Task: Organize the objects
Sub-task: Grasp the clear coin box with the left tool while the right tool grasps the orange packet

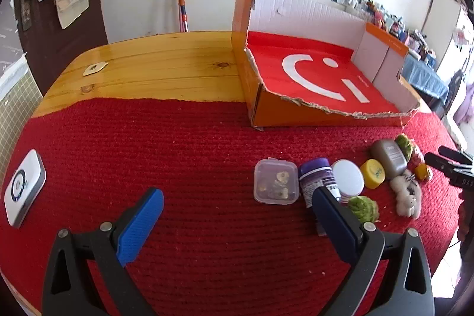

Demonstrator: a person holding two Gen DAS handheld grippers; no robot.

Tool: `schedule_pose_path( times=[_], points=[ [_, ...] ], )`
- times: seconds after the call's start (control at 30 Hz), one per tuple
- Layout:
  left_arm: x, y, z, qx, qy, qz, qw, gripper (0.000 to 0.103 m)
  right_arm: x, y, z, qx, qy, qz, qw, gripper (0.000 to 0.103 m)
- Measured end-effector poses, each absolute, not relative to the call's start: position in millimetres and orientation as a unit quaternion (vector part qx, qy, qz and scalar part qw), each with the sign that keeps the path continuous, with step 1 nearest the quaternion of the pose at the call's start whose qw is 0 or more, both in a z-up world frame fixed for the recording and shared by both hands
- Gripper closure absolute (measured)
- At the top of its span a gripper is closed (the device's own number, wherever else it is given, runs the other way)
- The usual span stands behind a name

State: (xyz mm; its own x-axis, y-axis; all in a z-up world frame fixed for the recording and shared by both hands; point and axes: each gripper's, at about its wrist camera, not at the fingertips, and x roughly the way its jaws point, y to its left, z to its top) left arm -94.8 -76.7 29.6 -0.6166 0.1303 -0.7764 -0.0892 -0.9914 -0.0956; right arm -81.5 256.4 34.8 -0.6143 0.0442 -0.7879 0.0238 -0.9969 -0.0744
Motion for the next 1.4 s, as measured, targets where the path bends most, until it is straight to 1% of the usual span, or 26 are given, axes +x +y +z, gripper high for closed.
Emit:
schedule_pose_path(
  times=[0.13,0.37,0.43,0.5,0.57,0.7,0.77,0.83,0.87,0.93,0.97,1.0,1.03,1.07,1.1,1.13,1.17,1.4],
  points=[
    [-101,-76,29,-0.439,-0.006,0.896,0.068,0.001,-84,260,34,-0.455,-0.034,0.890,-0.005,0.000],
    [-110,-65,27,-0.440,0.054,0.893,0.071,0.002,-88,264,30,-0.470,-0.044,0.881,-0.008,0.000],
    [-113,-64,25,-0.444,0.058,0.892,0.070,0.004,-88,265,28,-0.475,-0.045,0.879,-0.007,0.000],
    [-117,-64,22,-0.452,0.056,0.887,0.075,0.009,-87,264,28,-0.473,-0.056,0.879,-0.004,0.000],
    [-119,-63,18,-0.461,0.053,0.883,0.078,0.012,-85,262,27,-0.472,-0.064,0.879,-0.004,0.000],
    [-118,-64,17,-0.458,0.046,0.884,0.081,0.013,-80,262,27,-0.464,-0.071,0.883,-0.006,0.001],
    [-117,-63,17,-0.455,0.044,0.885,0.085,0.015,-76,264,28,-0.458,-0.070,0.886,-0.010,0.005],
    [-116,-62,18,-0.451,0.045,0.887,0.089,0.019,-74,263,30,-0.452,-0.075,0.889,-0.014,0.015],
    [-115,-61,19,-0.449,0.047,0.888,0.093,0.023,-72,262,30,-0.450,-0.076,0.890,-0.018,0.018],
    [-115,-58,20,-0.448,0.049,0.887,0.104,0.030,-67,258,31,-0.441,-0.084,0.893,-0.034,0.036],
    [-115,-56,20,-0.447,0.050,0.886,0.109,0.034,-73,246,28,-0.438,-0.091,0.893,-0.041,0.039],
    [-115,-55,21,-0.447,0.051,0.886,0.114,0.040,-71,244,29,-0.436,-0.093,0.894,-0.049,0.049],
    [-115,-54,21,-0.446,0.051,0.885,0.119,0.043,-70,242,29,-0.432,-0.091,0.896,-0.055,0.060],
    [-114,-52,22,-0.445,0.050,0.885,0.124,0.048,-68,241,29,-0.430,-0.090,0.896,-0.063,0.063],
    [-114,-51,22,-0.444,0.051,0.886,0.127,0.053,-67,239,29,-0.430,-0.092,0.896,-0.066,0.070],
    [-113,-49,22,-0.441,0.052,0.886,0.133,0.056,-65,238,29,-0.430,-0.093,0.895,-0.070,0.075],
    [-112,-48,22,-0.439,0.051,0.887,0.137,0.065,-64,238,30,-0.430,-0.091,0.895,-0.075,0.075],
    [-106,-45,28,-0.433,0.042,0.890,0.136,0.066,-53,241,39,-0.421,-0.076,0.900,-0.079,0.075]
  ],
)
